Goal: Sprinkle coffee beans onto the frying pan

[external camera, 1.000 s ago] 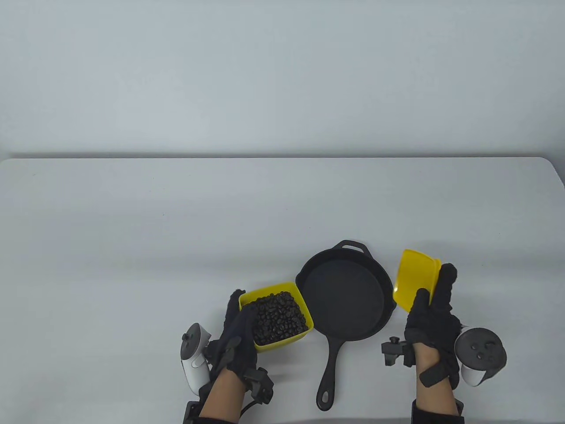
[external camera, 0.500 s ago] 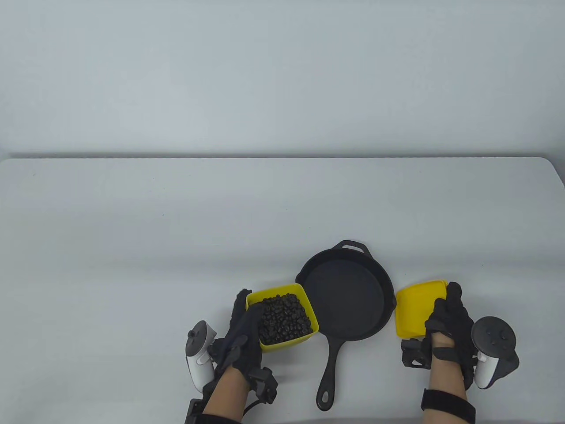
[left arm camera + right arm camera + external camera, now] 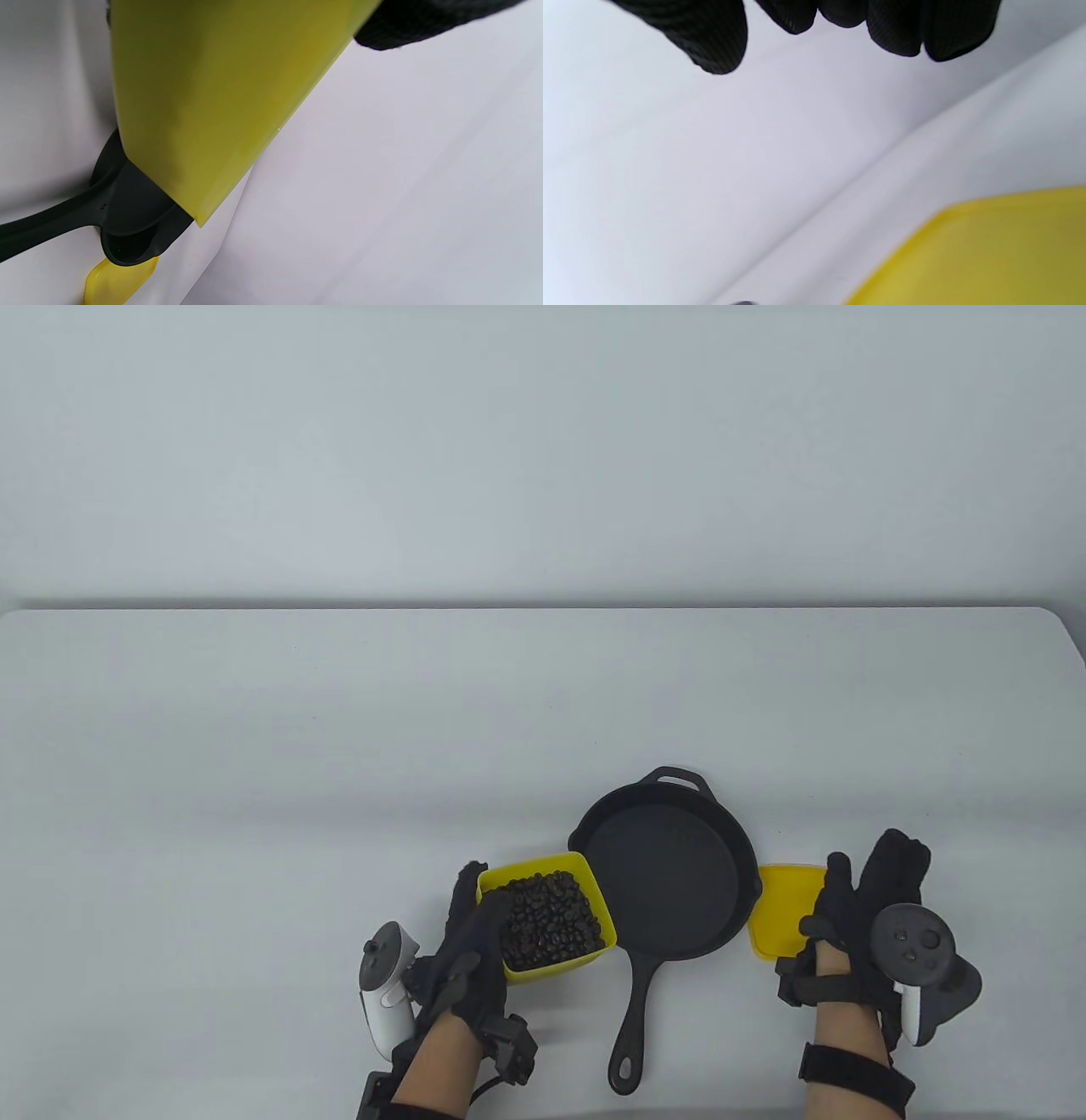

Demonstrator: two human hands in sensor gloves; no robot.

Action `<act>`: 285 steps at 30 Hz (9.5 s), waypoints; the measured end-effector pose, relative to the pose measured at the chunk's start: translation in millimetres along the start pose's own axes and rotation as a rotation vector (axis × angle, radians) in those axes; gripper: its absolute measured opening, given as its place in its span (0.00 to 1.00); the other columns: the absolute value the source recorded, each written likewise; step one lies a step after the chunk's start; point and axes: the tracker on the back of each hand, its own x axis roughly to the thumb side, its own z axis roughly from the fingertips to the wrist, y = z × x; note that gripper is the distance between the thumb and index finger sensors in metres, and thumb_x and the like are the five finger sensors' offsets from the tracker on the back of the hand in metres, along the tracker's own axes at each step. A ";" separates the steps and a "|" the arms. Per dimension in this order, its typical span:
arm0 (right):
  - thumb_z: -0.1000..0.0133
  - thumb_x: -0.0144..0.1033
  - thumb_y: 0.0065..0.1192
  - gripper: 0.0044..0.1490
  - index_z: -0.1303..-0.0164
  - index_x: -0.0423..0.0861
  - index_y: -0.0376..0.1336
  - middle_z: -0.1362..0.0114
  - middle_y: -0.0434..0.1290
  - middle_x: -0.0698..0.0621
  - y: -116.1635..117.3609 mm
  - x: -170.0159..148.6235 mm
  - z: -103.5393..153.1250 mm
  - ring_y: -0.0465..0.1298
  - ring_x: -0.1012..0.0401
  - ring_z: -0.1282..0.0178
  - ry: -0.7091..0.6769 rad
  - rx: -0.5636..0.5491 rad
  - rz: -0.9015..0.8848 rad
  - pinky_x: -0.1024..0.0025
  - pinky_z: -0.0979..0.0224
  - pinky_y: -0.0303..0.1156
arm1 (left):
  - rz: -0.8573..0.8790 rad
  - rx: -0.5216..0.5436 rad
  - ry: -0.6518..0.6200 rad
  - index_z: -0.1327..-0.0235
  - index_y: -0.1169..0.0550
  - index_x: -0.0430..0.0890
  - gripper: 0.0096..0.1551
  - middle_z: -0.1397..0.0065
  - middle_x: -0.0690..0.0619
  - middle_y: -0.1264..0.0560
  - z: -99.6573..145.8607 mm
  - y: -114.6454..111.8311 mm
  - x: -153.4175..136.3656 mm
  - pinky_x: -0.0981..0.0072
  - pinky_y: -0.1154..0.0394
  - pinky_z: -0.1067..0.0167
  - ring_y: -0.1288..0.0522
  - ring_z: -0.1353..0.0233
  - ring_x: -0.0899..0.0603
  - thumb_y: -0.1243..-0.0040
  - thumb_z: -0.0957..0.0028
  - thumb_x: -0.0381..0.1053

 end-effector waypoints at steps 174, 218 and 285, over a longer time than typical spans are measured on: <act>0.43 0.51 0.75 0.56 0.23 0.26 0.52 0.27 0.56 0.23 99.0 157.7 33.7 0.70 0.31 0.36 -0.341 1.187 -0.189 0.62 0.50 0.81 | -0.011 -0.079 -0.109 0.25 0.62 0.62 0.47 0.25 0.37 0.50 -7.8 -41.8 -20.2 0.46 0.27 0.33 0.34 0.28 0.29 0.48 0.40 0.69; 0.44 0.22 0.65 0.20 0.40 0.44 0.68 0.35 0.68 0.37 108.2 68.1 -2.1 0.79 0.44 0.56 0.175 0.801 -0.508 0.81 0.66 0.85 | 0.103 0.017 -0.041 0.26 0.64 0.62 0.48 0.25 0.37 0.51 -8.1 -23.2 -22.9 0.48 0.28 0.32 0.34 0.28 0.30 0.51 0.41 0.71; 0.45 0.51 0.77 0.54 0.19 0.39 0.51 0.24 0.50 0.26 114.4 181.1 56.8 0.76 0.40 0.50 -0.494 1.248 -0.090 0.70 0.54 0.81 | -0.082 -0.058 -0.141 0.24 0.61 0.60 0.47 0.26 0.34 0.50 -0.4 -37.6 -10.4 0.44 0.27 0.36 0.34 0.31 0.26 0.48 0.40 0.69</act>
